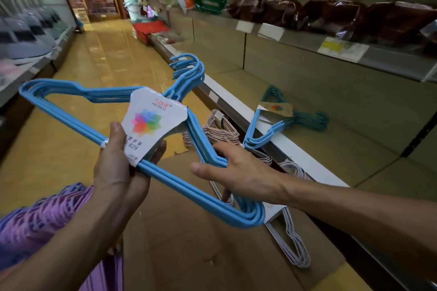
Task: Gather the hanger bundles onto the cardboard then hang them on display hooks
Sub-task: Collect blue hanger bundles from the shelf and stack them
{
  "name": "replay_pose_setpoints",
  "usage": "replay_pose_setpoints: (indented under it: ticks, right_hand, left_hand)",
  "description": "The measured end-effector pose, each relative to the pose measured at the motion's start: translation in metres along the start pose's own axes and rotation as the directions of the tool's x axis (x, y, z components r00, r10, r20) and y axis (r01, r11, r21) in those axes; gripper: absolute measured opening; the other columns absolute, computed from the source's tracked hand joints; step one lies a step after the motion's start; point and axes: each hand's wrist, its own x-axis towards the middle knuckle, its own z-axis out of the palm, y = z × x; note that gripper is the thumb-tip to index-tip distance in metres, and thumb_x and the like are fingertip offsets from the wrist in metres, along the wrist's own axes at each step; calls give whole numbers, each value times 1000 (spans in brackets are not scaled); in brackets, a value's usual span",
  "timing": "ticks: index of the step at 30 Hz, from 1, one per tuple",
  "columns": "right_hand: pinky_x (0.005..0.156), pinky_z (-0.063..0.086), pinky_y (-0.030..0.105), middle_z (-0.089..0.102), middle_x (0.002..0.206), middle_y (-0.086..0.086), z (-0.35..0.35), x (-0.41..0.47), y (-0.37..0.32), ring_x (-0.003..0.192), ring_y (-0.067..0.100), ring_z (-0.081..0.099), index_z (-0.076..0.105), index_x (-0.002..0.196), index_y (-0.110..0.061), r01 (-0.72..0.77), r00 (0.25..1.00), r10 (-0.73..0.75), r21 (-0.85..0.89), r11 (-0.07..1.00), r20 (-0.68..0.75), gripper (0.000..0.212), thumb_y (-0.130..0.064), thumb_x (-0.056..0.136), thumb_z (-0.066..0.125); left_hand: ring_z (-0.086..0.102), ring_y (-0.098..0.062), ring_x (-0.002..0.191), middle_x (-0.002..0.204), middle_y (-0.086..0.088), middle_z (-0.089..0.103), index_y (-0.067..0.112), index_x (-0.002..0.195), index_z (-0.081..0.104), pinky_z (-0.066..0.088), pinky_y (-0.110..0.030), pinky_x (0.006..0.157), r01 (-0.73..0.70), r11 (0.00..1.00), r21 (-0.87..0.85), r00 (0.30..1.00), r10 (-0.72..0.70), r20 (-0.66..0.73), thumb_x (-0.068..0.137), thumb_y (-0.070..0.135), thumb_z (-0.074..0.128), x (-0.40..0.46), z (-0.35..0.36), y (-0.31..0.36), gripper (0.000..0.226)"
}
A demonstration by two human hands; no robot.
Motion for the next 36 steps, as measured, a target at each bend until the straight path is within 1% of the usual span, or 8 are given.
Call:
replay_pose_setpoints:
  ticks: [3, 8, 15, 18, 21, 25, 28, 36]
  right_hand:
    - [67, 62, 41, 54, 86, 6, -1, 0, -12, 69, 14, 57, 57, 108, -2, 24, 997, -31, 112, 993, 64, 52, -51, 90, 61]
    - [73, 58, 27, 67, 100, 6, -10, 12, -19, 86, 15, 64, 61, 119, 1, -101, 976, 11, 405, 909, 217, 66, -55, 85, 49]
    - [108, 47, 46, 57, 143, 10, -22, 64, -31, 131, 26, 54, 44, 147, -11, -22, 997, -42, 765, 644, 64, 90, -52, 70, 68]
    - [108, 47, 46, 57, 143, 10, -21, 76, -45, 131, 28, 56, 46, 145, -5, 66, 990, -141, 867, 494, 5, 90, -43, 68, 74]
    - [106, 49, 45, 68, 126, 6, -16, 83, -50, 123, 23, 62, 63, 126, -11, 131, 976, -212, 900, 416, -44, 67, -39, 67, 72]
    - [99, 54, 45, 73, 111, 7, -13, 88, -59, 110, 25, 68, 74, 103, -12, 165, 961, -265, 939, 301, -84, 47, -33, 61, 77]
    - [96, 54, 44, 75, 101, 2, -9, 89, -67, 98, 23, 72, 72, 102, -14, 187, 966, -231, 929, 319, -115, 41, -35, 66, 71]
    - [88, 58, 36, 75, 90, 3, 8, 88, -78, 87, 19, 73, 68, 97, -8, 264, 958, -235, 821, 506, -163, 39, -33, 67, 67]
  left_hand:
    - [67, -14, 70, 123, -6, 70, 12, 131, 55, 52, -23, 49, -36, 999, 8, 999, 36, -6, 95, 50, 56, 1, -5, 13, 52]
    - [65, -13, 99, 131, -2, 66, 17, 124, 54, 38, -13, 38, -21, 999, -26, 995, 24, 98, 97, 49, 48, -4, -15, 32, 43]
    - [69, -9, 73, 114, -1, 70, 16, 113, 58, 29, -9, 28, 90, 996, -22, 987, -86, 137, 97, 49, 43, -15, -26, 29, 40]
    - [65, -6, 53, 91, -1, 69, 14, 124, 55, 24, -8, 26, 193, 981, -10, 966, -188, 178, 98, 53, 42, -20, -36, 23, 49]
    - [58, -7, 35, 79, -1, 67, 15, 145, 47, 14, -9, 39, 284, 958, 34, 937, -285, 202, 96, 60, 40, -14, -46, 17, 67]
    - [59, -13, 43, 75, -11, 74, 6, 94, 78, 39, -18, 39, 384, 916, 116, 844, -399, 358, 94, 59, 34, -10, -46, 15, 69]
    - [50, -16, 47, 62, -5, 69, 14, 62, 79, 45, -23, 39, 330, 891, 312, 930, -363, 53, 93, 60, 39, -9, -55, 9, 69]
    - [70, -30, 59, 76, -17, 70, 3, 98, 74, 60, -39, 53, 439, 846, 301, 879, -474, 51, 99, 60, 38, -29, -50, 7, 67]
